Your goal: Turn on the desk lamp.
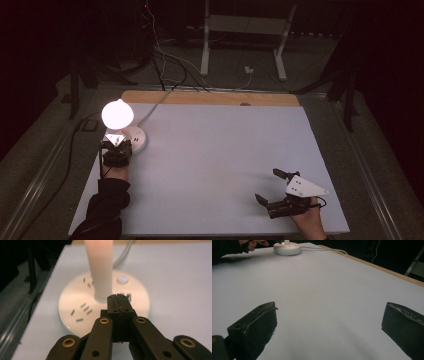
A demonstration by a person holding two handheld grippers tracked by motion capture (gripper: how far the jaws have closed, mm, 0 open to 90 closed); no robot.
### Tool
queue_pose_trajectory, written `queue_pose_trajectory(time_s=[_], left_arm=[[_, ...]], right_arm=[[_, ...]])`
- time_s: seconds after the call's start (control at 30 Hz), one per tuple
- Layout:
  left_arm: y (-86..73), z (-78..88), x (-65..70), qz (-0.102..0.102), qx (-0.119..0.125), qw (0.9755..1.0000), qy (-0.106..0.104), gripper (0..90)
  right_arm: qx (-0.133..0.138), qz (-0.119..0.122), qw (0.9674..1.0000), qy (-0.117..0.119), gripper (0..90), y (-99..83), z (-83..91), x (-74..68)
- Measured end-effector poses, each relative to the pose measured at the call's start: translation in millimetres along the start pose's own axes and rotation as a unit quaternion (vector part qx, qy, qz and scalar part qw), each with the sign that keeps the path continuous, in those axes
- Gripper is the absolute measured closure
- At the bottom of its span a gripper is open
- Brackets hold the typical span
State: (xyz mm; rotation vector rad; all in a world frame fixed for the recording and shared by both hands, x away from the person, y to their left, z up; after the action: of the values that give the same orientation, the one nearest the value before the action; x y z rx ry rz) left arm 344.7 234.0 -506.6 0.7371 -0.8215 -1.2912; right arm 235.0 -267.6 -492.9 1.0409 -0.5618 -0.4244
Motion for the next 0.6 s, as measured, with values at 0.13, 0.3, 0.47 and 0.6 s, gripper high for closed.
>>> queue_pose_trajectory(time_s=[0.13,0.3,0.47,0.6], left_arm=[[5.0,8.6,4.8,0.019,0.009,0.9997,-0.012,90.0],[6.2,12.1,9.3,0.022,0.003,0.9997,-0.013,83.7],[7.6,14.6,11.6,0.029,0.0,0.9996,-0.007,76.1],[8.4,15.6,13.6,0.027,-0.006,0.9996,-0.003,63.1]], right_arm=[[-0.001,0.0,1.0,0.0,0.0,-0.4,0.1,0.5],[0.0,0.003,1.0,0.0,0.0,0.0,-0.1,-0.3],[-0.001,0.002,1.0,0.001,0.0,-0.4,-0.2,-0.1],[-0.002,0.0,1.0,0.001,0.0,-0.8,-0.1,0.0]])
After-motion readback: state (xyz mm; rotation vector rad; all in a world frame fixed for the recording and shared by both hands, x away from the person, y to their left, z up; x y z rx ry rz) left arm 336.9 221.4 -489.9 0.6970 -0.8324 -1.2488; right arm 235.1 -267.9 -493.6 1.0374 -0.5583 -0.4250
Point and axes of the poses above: each handheld gripper's, and its own axes: z roughly backward along the jaws, y roughly out of its top, x roughly to its right, the point moved 1 cm from there along -z, roughly forward along the jaws, and after that the axes turned 10 degrees about z, right-handed, at the moved point
